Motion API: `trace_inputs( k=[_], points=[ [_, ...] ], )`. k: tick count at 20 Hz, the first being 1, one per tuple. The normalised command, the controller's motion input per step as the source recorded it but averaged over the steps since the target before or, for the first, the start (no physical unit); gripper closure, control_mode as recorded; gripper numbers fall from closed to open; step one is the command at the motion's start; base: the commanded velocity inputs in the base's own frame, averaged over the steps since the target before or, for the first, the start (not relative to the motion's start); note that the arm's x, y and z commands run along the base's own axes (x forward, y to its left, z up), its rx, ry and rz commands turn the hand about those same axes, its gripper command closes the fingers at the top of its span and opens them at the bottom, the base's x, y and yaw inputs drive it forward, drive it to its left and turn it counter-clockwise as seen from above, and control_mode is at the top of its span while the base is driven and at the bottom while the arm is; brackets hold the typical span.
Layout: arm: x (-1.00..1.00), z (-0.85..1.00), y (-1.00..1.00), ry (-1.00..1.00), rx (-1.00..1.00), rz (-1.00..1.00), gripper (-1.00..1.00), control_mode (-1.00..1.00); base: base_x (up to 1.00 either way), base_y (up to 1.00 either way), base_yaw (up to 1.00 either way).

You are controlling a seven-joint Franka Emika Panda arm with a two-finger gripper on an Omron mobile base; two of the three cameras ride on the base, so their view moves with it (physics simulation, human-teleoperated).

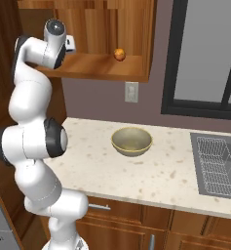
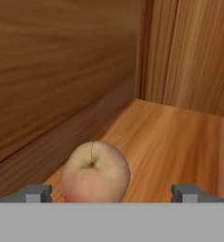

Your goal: Pick the peachs from the cabinet and place them in one bowl. Pick the squash from the sink and place it in the other bowl.

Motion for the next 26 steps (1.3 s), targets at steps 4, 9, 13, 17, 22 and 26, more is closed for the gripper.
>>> trace_inputs(
  k=[4,9,13,17,22,26],
  points=[
    [0.16,-0.02,0.01,0.0,0.0,0.02,-1.0,-1.0,0.0,0.0,0.0],
    [0.0,-0.06,0.17,0.0,0.0,0.01,-1.0,-1.0,0.0,0.0,0.0],
    [0.01,0.0,0.08,0.0,0.0,0.01,-1.0,-1.0,0.0,0.0,0.0],
    [0.1,-0.02,0.0,0.0,0.0,0.01,-1.0,-1.0,0.0,0.0,0.0],
    [0.03,-0.05,0.02,0.0,0.0,0.0,-1.0,-1.0,0.0,0.0,0.0],
    [0.0,-0.03,0.07,0.0,0.0,0.0,-1.0,-1.0,0.0,0.0,0.0]
  ],
)
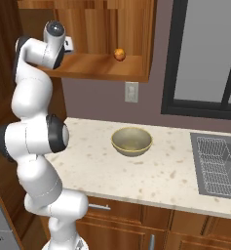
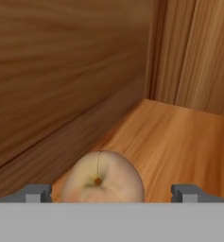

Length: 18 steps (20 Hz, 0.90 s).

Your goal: Pick the peachs from the cabinet and place them in one bowl. Pick the squash from the sink and place it in the other bowl.

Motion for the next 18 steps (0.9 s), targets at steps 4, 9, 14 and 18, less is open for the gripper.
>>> trace_inputs(
  k=[4,9,14,18],
  points=[
    [0.0,-0.06,0.09,0.0,0.0,0.01,-1.0,-1.0,0.0,0.0,0.0],
    [0.01,-0.17,0.04,0.0,0.0,0.0,-1.0,-1.0,0.0,0.0,0.0],
    [0.07,-0.11,0.0,0.0,0.0,0.0,-1.0,-1.0,0.0,0.0,0.0],
    [0.2,-0.03,0.02,0.0,0.0,0.0,-1.0,-1.0,0.0,0.0,0.0]
  ],
)
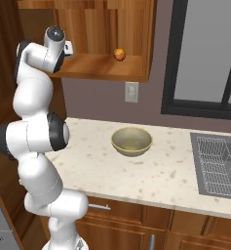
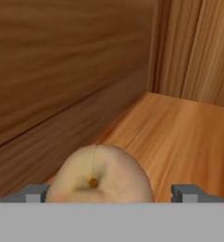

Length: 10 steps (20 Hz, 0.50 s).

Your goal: Pick the peachs from the cabinet and place them in one bowl. Pick the squash from the sink and place it in the other bowl.

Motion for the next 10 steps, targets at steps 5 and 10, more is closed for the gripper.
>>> trace_inputs(
  k=[5,10],
  points=[
    [0.21,0.0,0.08,0.0,0.0,0.0,-1.0,-1.0,0.0,0.0,0.0],
    [0.04,0.0,0.04,0.0,0.0,0.0,-1.0,-1.0,0.0,0.0,0.0]
  ],
)
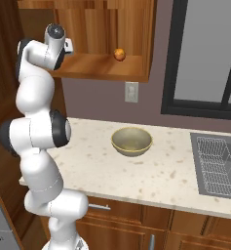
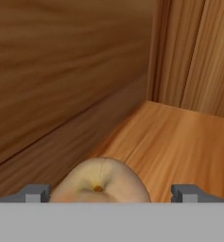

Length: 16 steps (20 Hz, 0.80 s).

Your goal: Pick the peachs from the cabinet and place them in one bowl. Pick the squash from the sink and place it in the other bowl.

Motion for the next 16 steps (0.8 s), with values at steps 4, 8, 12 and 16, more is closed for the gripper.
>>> trace_inputs(
  k=[4,8,12,16],
  points=[
    [0.0,0.0,0.0,0.0,0.0,0.0,-1.0,-1.0,0.0,0.0,0.0],
    [0.0,0.0,0.0,0.0,0.0,0.0,-1.0,-1.0,0.0,0.0,0.0],
    [0.0,0.0,0.0,0.0,0.0,0.0,-1.0,-1.0,0.0,0.0,0.0],
    [0.0,-0.05,0.0,0.09,0.0,0.0,-1.0,-1.0,0.0,0.0,0.0]
  ],
)
